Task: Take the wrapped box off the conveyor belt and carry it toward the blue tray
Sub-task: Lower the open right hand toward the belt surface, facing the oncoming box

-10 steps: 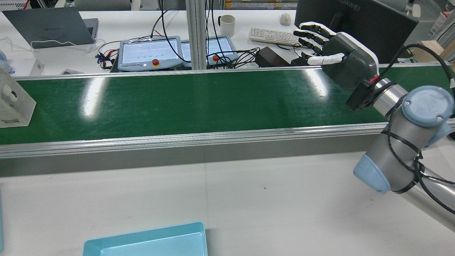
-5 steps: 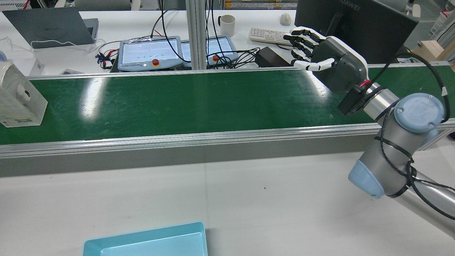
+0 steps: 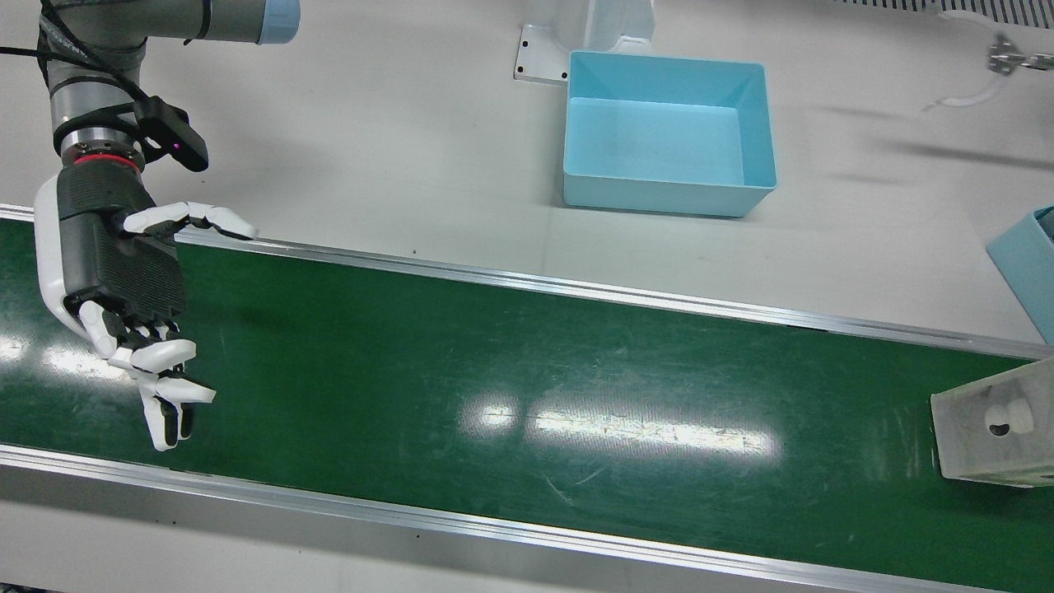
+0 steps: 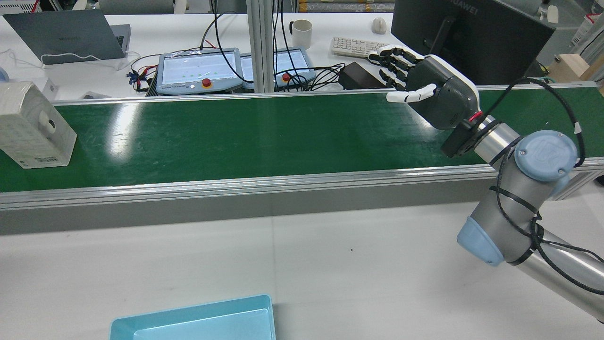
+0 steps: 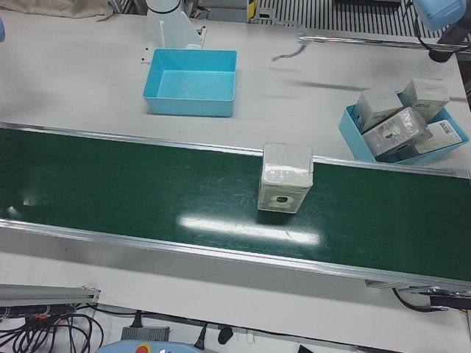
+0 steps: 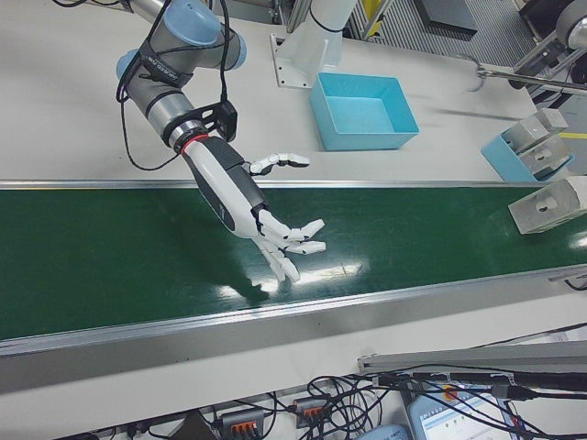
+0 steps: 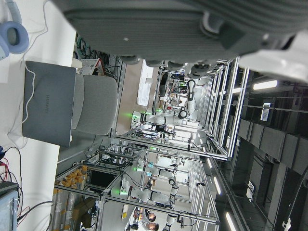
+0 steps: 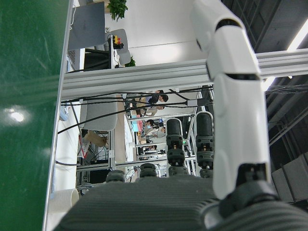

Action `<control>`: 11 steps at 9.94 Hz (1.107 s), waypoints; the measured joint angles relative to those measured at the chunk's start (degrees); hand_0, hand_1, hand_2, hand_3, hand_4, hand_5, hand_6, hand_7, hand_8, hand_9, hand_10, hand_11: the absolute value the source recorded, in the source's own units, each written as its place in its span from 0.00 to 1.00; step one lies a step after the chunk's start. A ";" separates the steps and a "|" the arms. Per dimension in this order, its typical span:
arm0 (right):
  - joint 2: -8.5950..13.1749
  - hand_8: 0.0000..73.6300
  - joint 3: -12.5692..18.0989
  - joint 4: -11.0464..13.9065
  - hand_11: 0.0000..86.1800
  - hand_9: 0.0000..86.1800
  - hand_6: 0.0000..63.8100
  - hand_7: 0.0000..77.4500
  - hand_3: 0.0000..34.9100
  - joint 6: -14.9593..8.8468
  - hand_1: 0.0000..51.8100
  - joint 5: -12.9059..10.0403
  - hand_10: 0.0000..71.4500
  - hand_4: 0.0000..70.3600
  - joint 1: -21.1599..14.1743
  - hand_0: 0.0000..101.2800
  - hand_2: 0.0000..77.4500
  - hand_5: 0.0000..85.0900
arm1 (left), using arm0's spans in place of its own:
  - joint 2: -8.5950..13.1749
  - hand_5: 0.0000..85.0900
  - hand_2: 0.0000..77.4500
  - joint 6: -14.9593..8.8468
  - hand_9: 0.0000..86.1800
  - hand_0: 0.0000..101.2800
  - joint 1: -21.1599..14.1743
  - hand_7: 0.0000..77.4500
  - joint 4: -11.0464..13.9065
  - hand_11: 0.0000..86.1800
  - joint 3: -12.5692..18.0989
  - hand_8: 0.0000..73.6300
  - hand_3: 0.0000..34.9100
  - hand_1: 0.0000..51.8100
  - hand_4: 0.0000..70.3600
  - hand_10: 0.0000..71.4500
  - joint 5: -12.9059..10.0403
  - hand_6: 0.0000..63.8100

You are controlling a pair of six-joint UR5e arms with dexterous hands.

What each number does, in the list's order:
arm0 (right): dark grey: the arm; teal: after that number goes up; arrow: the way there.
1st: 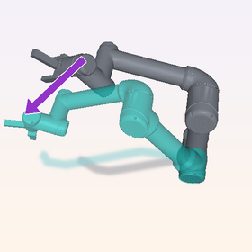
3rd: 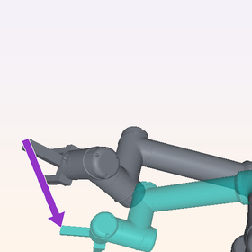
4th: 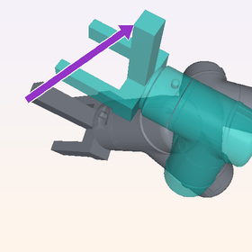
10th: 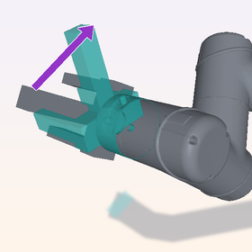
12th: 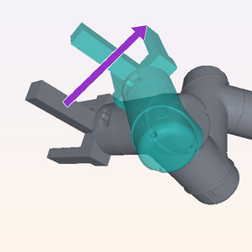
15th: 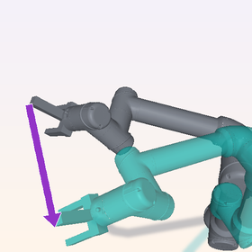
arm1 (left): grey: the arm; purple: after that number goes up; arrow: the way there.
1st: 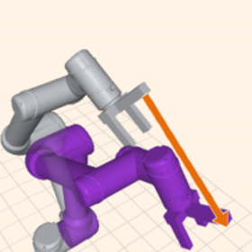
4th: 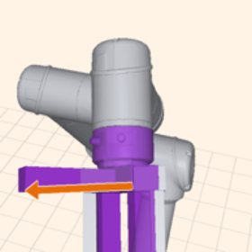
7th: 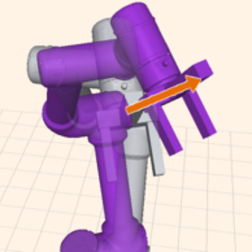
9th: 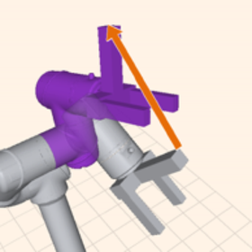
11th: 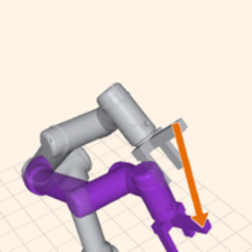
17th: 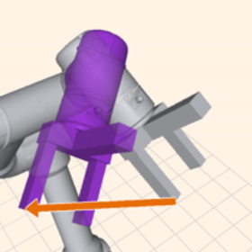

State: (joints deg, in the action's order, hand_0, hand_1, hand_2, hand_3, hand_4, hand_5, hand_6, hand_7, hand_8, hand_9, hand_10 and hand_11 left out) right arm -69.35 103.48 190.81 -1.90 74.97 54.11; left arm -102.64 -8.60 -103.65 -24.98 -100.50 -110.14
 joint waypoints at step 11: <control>0.05 0.02 -0.27 0.93 0.02 0.08 0.06 0.32 0.49 0.37 0.41 -0.26 0.00 0.18 -2.99 0.50 0.39 0.44 | 0.00 0.01 0.01 0.00 0.00 0.00 0.00 0.00 0.00 0.00 0.00 0.00 0.00 0.00 0.00 0.00 0.00 0.00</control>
State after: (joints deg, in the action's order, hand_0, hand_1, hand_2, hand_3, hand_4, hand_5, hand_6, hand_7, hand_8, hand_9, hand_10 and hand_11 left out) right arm -69.30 103.20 191.74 -1.53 74.71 51.12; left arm -102.64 -8.60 -103.64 -24.98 -100.50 -110.14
